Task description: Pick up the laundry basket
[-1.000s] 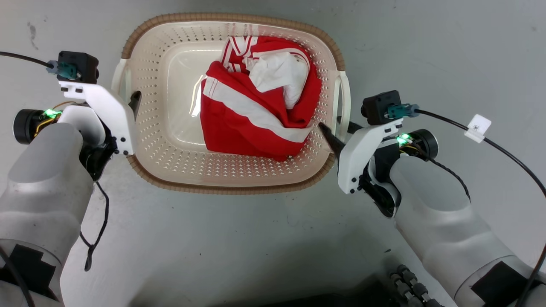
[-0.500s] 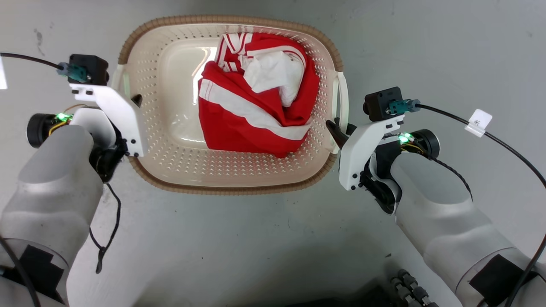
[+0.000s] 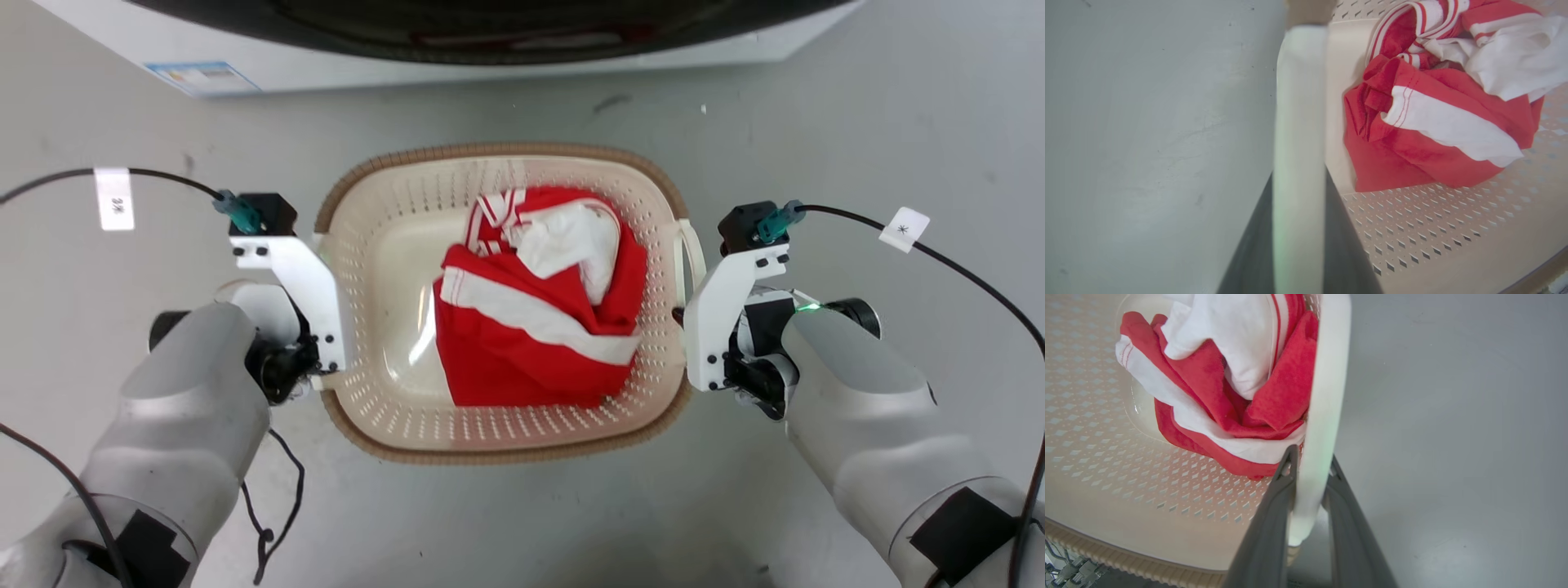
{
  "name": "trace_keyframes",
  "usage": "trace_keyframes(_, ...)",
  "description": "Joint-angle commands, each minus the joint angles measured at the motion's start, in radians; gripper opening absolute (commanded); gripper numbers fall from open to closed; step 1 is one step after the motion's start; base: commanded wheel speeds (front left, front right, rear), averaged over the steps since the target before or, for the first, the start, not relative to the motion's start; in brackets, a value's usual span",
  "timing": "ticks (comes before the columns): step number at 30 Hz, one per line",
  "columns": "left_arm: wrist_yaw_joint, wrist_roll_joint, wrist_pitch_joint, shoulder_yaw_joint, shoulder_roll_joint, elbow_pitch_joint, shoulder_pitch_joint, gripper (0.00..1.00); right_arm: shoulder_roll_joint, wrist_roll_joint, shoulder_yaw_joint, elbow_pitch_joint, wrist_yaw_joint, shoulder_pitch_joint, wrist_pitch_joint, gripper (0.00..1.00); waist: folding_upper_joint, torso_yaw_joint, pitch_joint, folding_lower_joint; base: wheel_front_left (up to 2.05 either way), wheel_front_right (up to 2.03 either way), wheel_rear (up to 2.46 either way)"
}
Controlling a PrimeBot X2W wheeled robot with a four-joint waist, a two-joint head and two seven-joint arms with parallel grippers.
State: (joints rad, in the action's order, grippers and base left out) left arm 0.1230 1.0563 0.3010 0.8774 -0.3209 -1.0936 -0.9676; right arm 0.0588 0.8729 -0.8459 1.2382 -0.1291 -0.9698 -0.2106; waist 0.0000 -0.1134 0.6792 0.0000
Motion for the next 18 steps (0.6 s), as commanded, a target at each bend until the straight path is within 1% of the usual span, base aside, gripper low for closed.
trace_keyframes(1,0.014,0.022,0.026,0.011,0.033,0.013,0.017,0.0,-0.016,0.007,-0.006,0.004,-0.003,-0.014,-0.032,0.0,0.0,0.029,-0.086,0.0,0.0,0.0,0.0)
trace_keyframes(5,0.015,0.064,0.078,0.028,0.054,0.011,0.044,0.0,-0.017,0.025,-0.006,0.022,-0.003,0.009,-0.112,0.0,0.0,0.041,-0.165,0.0,0.0,0.0,0.0)
trace_keyframes(9,0.015,0.098,0.113,0.039,0.06,0.01,0.068,0.0,-0.018,0.046,-0.002,0.032,-0.003,0.032,-0.177,0.0,0.0,0.045,-0.237,0.0,0.0,0.0,0.0)
trace_keyframes(18,0.015,0.152,0.155,0.056,0.07,-0.006,0.1,0.0,-0.018,0.063,0.007,0.043,-0.003,0.061,-0.249,0.0,0.0,0.047,-0.365,0.0,0.0,0.0,0.0)
